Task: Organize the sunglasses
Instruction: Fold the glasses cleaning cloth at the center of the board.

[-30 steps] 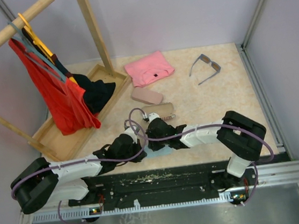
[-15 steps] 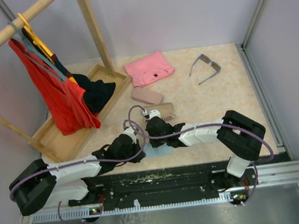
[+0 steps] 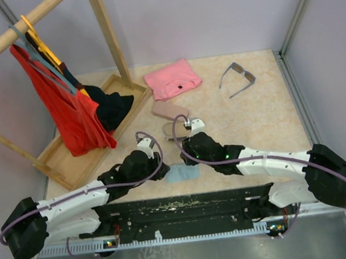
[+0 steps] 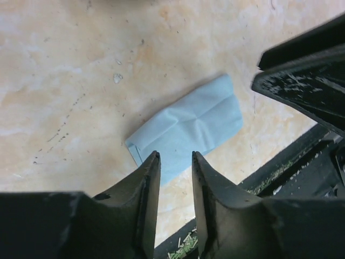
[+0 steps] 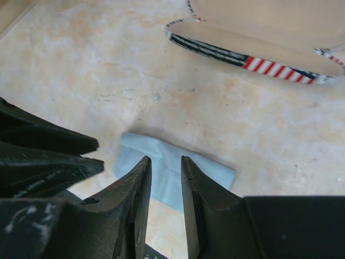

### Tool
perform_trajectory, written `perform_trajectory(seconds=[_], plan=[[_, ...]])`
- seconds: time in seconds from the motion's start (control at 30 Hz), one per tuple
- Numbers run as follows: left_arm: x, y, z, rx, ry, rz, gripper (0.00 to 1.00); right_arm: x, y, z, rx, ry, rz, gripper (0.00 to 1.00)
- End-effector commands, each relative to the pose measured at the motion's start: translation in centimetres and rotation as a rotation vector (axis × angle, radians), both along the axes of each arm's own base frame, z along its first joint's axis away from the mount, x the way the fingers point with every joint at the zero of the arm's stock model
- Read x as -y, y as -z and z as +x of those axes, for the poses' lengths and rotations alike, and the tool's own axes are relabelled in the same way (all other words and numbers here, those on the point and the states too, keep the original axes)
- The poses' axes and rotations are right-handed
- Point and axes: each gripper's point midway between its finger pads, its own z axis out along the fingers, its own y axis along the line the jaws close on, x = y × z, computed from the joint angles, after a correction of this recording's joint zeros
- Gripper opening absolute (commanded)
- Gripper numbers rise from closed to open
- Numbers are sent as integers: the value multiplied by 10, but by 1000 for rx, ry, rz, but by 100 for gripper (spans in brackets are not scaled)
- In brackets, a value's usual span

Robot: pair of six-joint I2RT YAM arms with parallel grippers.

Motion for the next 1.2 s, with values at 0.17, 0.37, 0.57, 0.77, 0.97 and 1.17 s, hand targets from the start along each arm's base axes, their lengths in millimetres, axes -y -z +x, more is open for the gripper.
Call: perform_trajectory(seconds=[0.17,0.37,0.57,0.77,0.97,1.17], plan=[[-3,13,22,-15,-57,80,42,55,27,-8,-57,125,-81,34],[7,24,23,-49,-37,90,43,63,31,-9,-72,144,-83,37],[10,29,23,-62,-29,97,38,67,31,-9,-71,153,-85,37],[9,37,23,-73,-32,116,36,70,30,-9,-69,160,-85,38],[4,39,26,-71,-51,138,37,70,28,-9,-65,161,-80,38],[3,42,27,-71,-58,148,38,69,31,-8,-74,158,-90,38]])
